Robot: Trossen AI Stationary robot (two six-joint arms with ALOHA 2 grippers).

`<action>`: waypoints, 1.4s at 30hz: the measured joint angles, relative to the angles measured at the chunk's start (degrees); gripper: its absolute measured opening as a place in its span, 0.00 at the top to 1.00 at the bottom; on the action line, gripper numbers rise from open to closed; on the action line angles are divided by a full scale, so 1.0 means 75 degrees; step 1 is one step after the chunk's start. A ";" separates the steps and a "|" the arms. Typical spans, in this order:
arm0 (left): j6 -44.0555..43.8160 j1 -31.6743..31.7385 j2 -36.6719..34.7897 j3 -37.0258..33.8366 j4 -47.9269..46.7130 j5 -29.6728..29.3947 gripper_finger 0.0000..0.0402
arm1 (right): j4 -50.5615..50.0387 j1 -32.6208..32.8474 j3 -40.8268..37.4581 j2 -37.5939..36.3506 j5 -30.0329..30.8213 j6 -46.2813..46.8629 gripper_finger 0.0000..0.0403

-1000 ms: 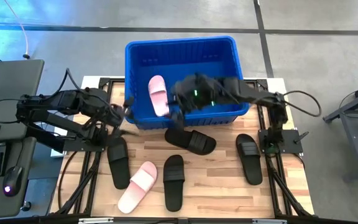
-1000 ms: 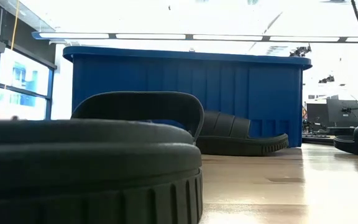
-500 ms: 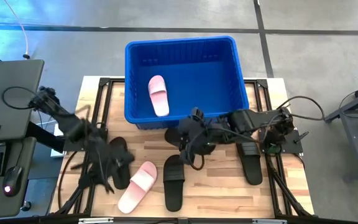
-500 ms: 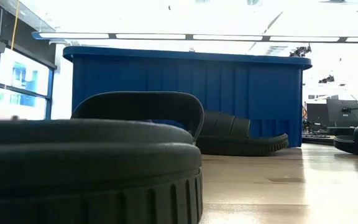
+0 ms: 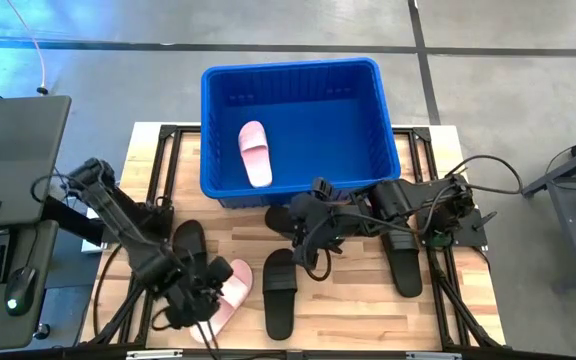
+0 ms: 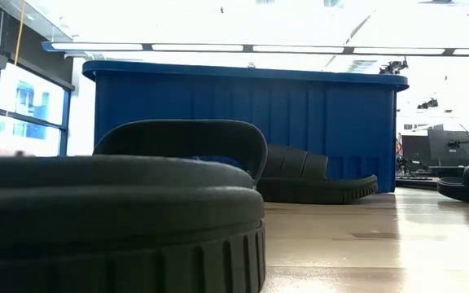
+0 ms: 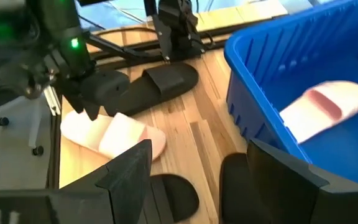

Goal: Pick and place slides into bin
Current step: Put the pink slide into the blue container

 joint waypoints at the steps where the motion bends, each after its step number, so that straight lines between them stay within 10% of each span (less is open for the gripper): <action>1: -0.0057 0.0007 0.0167 0.0000 -0.0023 -0.0159 0.61 | -0.0096 0.0000 0.0000 0.0000 0.0000 0.0064 0.37; 19: -0.1211 0.0015 0.1708 0.0002 -0.0139 -0.1245 0.61 | -0.0472 0.0154 0.0000 0.0000 0.0006 0.0324 0.37; 42: -0.1917 -0.0061 0.1782 0.0784 -0.0863 0.0146 0.61 | -0.0610 0.0251 0.0000 0.0000 -0.0020 0.0472 0.37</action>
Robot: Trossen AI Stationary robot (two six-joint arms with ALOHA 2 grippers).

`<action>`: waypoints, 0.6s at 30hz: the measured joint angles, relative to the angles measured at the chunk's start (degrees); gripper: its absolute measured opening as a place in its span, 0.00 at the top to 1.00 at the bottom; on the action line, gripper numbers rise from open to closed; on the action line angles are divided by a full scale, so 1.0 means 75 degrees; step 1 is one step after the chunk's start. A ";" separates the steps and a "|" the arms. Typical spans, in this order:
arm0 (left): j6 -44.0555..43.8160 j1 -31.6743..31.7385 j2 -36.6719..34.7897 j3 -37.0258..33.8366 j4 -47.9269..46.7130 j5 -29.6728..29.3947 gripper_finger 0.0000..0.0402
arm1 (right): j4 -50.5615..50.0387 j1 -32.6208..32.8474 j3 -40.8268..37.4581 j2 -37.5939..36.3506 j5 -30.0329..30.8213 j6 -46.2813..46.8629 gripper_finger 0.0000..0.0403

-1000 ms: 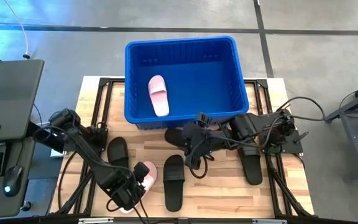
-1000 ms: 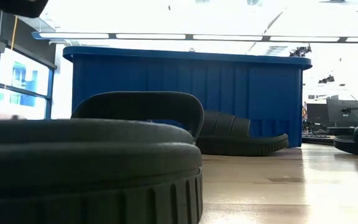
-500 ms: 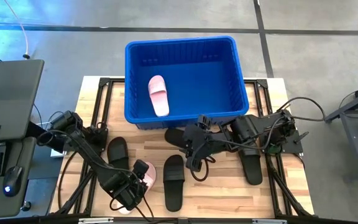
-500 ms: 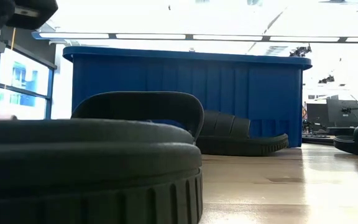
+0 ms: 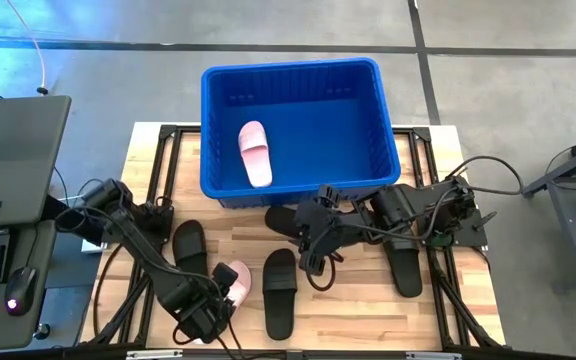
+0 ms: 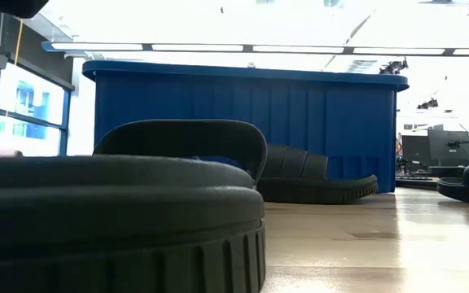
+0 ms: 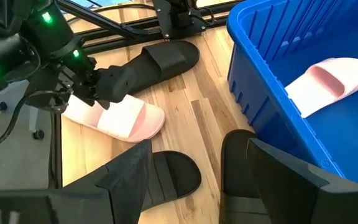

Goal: Pick and place slides into bin
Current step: Put the pink slide into the blue container

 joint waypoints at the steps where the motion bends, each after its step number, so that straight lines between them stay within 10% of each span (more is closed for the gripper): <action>1: -0.0027 -0.0028 0.0014 -0.0002 -0.0006 -0.0079 0.61 | -0.0006 0.0000 0.0000 0.0000 0.0000 0.0000 0.37; 18: -0.0667 -0.0130 0.0948 -0.0020 -0.0117 -0.0925 0.61 | -0.0133 -0.0003 0.0000 0.0000 -0.0004 0.0050 0.37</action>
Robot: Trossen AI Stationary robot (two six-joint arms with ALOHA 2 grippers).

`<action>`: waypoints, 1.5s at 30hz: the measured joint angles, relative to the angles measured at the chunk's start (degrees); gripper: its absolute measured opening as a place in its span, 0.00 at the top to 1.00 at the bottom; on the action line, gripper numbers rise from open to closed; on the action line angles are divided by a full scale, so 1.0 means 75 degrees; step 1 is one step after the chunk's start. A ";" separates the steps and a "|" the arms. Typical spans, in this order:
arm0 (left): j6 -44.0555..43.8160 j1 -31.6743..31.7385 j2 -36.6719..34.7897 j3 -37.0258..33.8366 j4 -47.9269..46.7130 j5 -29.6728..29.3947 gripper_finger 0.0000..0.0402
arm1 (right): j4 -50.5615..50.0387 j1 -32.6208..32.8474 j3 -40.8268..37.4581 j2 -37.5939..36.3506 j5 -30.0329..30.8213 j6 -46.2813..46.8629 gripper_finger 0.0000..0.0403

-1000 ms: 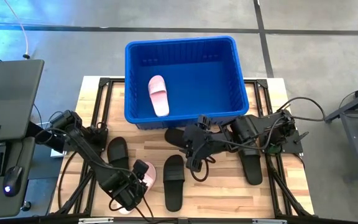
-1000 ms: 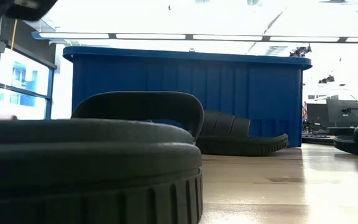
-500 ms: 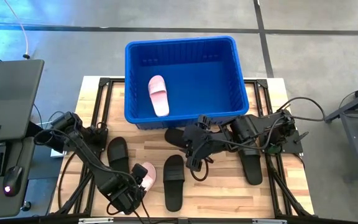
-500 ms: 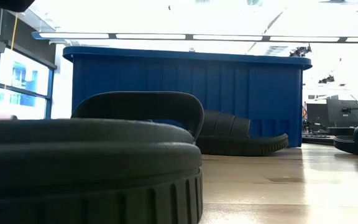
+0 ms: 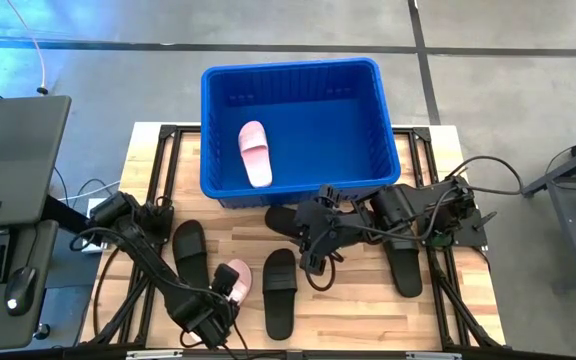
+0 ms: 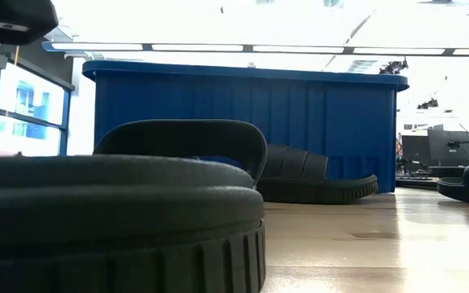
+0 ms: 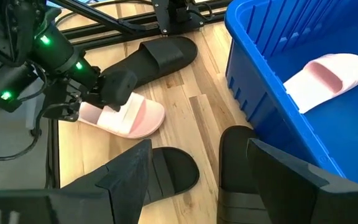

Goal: Pick and place slides into bin
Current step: Put the pink slide into the blue container

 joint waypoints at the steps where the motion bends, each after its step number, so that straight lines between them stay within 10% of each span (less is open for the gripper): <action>1: -0.0107 0.0000 -0.0004 0.0000 0.0005 -0.0041 0.61 | 0.0000 0.0003 0.0000 0.0000 -0.0002 0.0003 0.37; 8: -0.0507 0.0071 -0.0003 -0.0006 -0.0272 -0.0921 0.66 | 0.0000 0.0003 0.0000 0.0000 -0.0004 0.0003 0.37; 14: -0.0473 0.0283 0.0003 0.0384 -0.0640 -0.0880 0.95 | -0.0003 0.0085 0.0000 0.0000 -0.0007 0.0014 0.37; 25: -0.0523 0.0634 0.0006 0.4310 -0.4084 -0.1561 0.99 | -0.0535 0.0782 0.0000 0.0000 0.0166 -0.0127 0.37; 35: -0.0095 0.1175 -0.0166 0.7552 -0.4410 -0.3439 0.99 | -0.0734 0.1846 0.0000 0.0003 0.2286 -0.0880 0.37; 45: 0.1122 0.2790 0.0059 0.7968 -0.3952 -0.4461 1.00 | 0.0486 0.2305 0.0000 0.0003 0.4159 -0.3773 0.37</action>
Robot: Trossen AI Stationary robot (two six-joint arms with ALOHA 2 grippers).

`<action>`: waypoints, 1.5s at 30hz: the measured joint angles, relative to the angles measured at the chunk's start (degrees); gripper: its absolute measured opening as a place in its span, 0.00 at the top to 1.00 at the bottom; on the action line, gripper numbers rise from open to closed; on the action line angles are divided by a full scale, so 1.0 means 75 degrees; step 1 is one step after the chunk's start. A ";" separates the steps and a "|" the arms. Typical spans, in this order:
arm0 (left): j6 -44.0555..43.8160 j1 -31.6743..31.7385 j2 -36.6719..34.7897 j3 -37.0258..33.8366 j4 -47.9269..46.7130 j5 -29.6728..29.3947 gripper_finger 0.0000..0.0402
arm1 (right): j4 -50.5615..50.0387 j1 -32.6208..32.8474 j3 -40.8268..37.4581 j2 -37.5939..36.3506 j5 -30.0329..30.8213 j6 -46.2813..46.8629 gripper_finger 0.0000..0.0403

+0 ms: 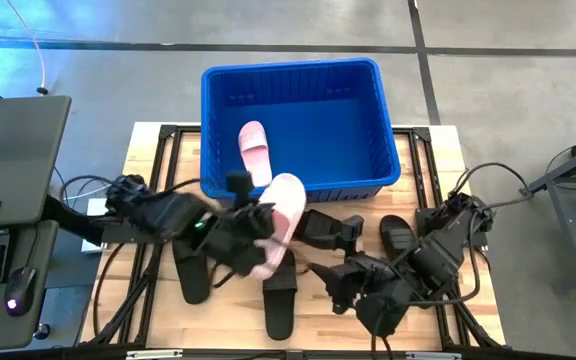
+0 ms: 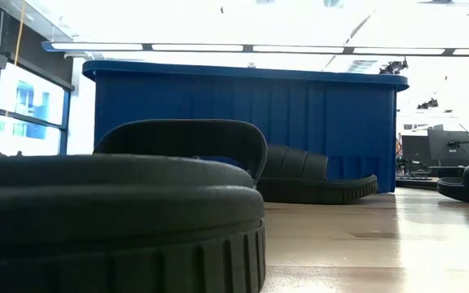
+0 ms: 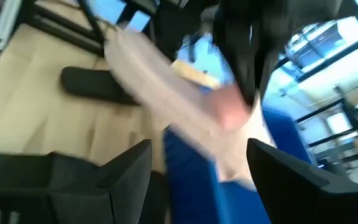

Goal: Pick and place slides into bin
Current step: Put the pink slide into the blue container

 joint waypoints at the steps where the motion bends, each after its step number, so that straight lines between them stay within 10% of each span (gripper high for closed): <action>1: 0.0155 0.0146 0.0057 -0.0003 0.0141 0.0078 1.00 | 0.0097 -0.0069 0.0000 0.0000 0.0041 -0.0185 0.37; 24: 0.1958 0.1289 0.0402 0.0000 0.1448 0.0515 1.00 | -0.0593 -0.0930 -0.0284 0.0342 -0.1460 -0.0912 0.37; 33: 0.2111 0.1776 0.0402 0.0000 0.1521 0.1175 1.00 | -0.0128 -0.1319 -0.1203 0.0347 -0.0328 -0.1258 0.39; 45: 0.3309 0.2190 0.0399 0.0000 0.1541 0.1625 0.93 | -0.0045 -0.1524 -0.1818 0.0344 0.0810 -0.1484 0.89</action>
